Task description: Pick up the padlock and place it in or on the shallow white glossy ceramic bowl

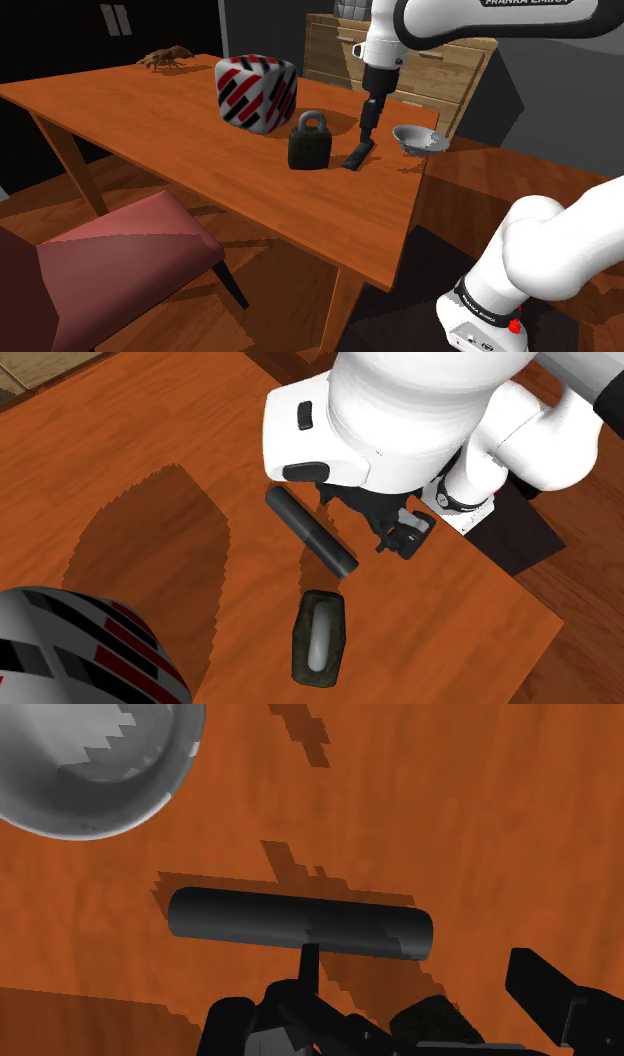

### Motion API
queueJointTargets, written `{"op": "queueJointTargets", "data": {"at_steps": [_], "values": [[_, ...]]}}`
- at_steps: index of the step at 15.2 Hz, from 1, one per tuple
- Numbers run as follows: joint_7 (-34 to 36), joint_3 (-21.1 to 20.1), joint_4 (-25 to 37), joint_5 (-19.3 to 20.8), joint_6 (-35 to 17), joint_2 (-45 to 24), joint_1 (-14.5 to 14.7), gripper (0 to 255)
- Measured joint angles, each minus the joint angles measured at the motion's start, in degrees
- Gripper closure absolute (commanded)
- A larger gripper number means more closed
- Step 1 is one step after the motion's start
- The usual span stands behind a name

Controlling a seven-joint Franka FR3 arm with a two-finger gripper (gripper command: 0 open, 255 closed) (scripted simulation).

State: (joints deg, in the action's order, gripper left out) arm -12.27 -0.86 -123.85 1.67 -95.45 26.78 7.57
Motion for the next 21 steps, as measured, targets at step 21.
{"op": "queueJointTargets", "data": {"at_steps": [21], "values": [[-16.3, 0.5, 8.2, -4.6, -8.0, -12.6, 5.3, 0]]}}
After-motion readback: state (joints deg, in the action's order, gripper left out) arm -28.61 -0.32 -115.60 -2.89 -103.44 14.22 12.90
